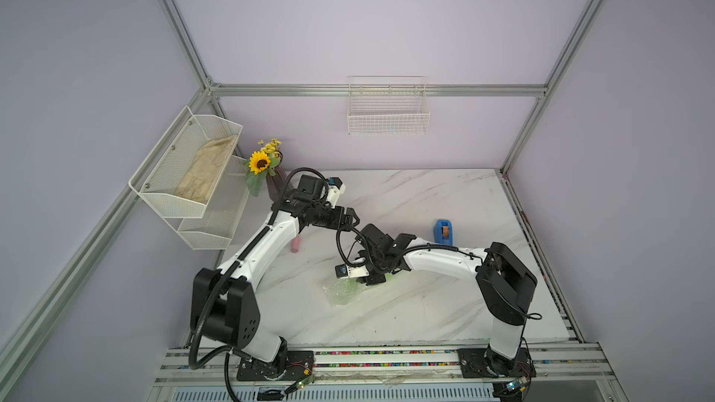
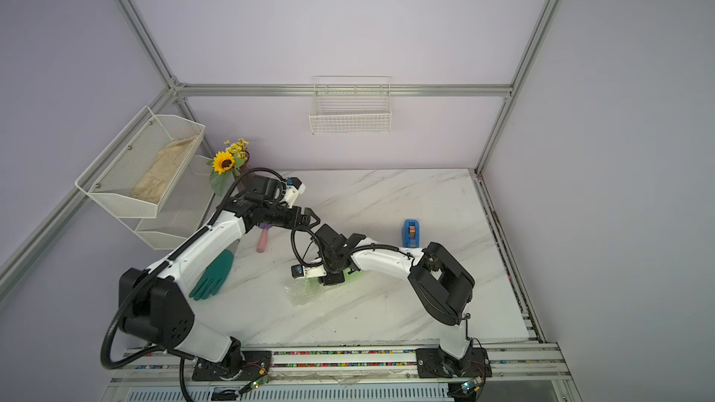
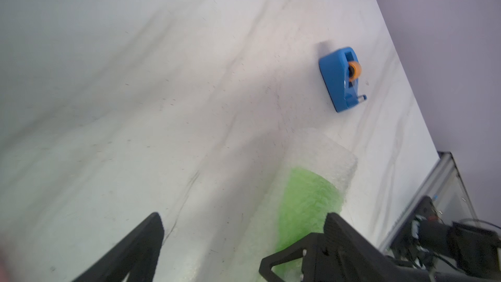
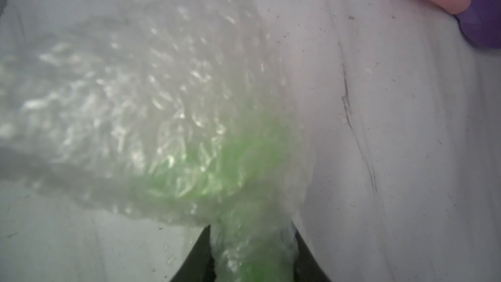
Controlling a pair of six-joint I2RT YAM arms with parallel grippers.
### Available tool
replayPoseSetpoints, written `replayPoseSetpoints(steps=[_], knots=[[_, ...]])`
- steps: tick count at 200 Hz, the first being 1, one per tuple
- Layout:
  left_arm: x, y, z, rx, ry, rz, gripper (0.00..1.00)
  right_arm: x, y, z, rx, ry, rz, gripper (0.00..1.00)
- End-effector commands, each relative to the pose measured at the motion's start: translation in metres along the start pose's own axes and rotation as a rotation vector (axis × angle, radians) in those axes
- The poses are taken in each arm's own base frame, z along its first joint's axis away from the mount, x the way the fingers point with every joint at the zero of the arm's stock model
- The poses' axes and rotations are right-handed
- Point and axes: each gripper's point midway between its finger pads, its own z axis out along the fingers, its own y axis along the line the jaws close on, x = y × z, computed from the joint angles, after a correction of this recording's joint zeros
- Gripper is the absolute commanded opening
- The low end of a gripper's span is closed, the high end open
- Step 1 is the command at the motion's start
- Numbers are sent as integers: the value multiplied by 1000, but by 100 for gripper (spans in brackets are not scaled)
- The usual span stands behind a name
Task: Wrap wine glasses in bubble wrap
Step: Adjust the bubble wrap at the center of the board, then pick up the bubble wrap from the center of the board.
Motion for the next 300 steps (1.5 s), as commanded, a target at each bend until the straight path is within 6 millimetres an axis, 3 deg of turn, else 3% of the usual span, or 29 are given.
replayPoseSetpoints(steps=[1, 15, 54, 105, 129, 135, 165, 207, 246, 277, 300], knots=[[20, -30, 6, 196, 170, 23, 93, -10, 0, -8, 48, -34, -100, 58], [23, -32, 19, 241, 213, 6, 94, -10, 0, -12, 80, -28, -117, 68], [40, -36, 52, 252, 347, -15, 93, -23, -8, -34, 231, -52, -204, 74], [39, -43, 52, 243, 370, 0, 94, -51, -16, -96, 374, -165, -200, 83], [46, -51, 48, 258, 390, 17, 94, -62, -25, -139, 487, -272, -88, 84], [50, -54, 48, 261, 403, 31, 95, -64, -31, -160, 541, -312, -50, 84], [82, -67, 58, 267, 486, 88, 99, -50, -52, -230, 757, -439, 172, 85], [109, -77, 88, 246, 604, 168, 100, -29, -52, -290, 919, -486, 272, 85], [126, -66, 108, 114, 696, 244, 100, -30, -42, -321, 963, -552, 291, 87], [132, -63, 114, 63, 721, 273, 99, -25, -41, -325, 974, -552, 323, 88], [128, -51, 115, -17, 712, 269, 90, -9, -53, -329, 1042, -497, 435, 88]])
